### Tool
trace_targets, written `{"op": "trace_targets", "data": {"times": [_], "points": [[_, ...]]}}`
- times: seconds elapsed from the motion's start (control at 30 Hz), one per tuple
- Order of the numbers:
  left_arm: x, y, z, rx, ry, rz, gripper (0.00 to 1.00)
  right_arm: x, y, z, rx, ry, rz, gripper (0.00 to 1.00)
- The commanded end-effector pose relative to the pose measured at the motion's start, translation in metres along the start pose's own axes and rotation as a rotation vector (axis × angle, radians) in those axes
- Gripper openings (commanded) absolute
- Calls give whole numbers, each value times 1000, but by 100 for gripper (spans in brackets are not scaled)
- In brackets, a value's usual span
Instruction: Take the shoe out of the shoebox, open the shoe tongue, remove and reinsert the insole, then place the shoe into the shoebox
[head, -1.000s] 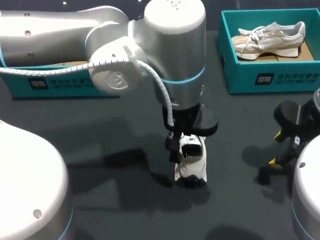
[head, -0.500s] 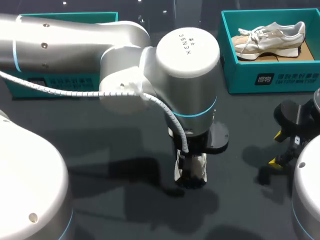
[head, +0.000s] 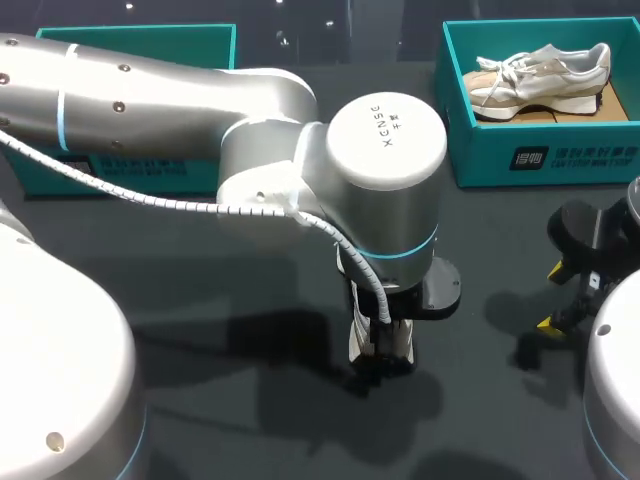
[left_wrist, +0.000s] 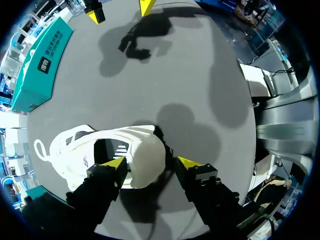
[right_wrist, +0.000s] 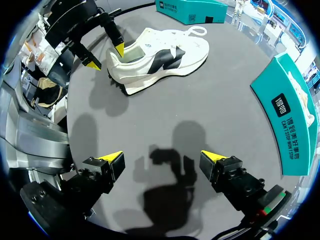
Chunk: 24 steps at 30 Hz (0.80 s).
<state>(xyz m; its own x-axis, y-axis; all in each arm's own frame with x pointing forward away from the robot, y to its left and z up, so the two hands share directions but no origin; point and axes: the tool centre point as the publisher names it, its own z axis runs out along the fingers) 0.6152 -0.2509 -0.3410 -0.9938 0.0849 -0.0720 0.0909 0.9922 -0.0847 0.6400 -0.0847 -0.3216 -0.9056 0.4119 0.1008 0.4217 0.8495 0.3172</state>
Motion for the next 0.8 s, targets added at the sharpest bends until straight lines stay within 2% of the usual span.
{"op": "trace_targets", "data": {"times": [0.03,0.2,0.47,0.8], "points": [[0,-6,11,-7,1,-5,62,1,-1,0,0,-2,-1,100],[-1,-4,16,-11,-8,-22,65,1,-1,0,0,-2,-1,100],[-2,-2,29,-19,-17,-35,83,1,-1,0,0,-2,-1,100],[3,-1,40,-30,-14,-33,67,1,-1,0,0,-2,-1,100]]}}
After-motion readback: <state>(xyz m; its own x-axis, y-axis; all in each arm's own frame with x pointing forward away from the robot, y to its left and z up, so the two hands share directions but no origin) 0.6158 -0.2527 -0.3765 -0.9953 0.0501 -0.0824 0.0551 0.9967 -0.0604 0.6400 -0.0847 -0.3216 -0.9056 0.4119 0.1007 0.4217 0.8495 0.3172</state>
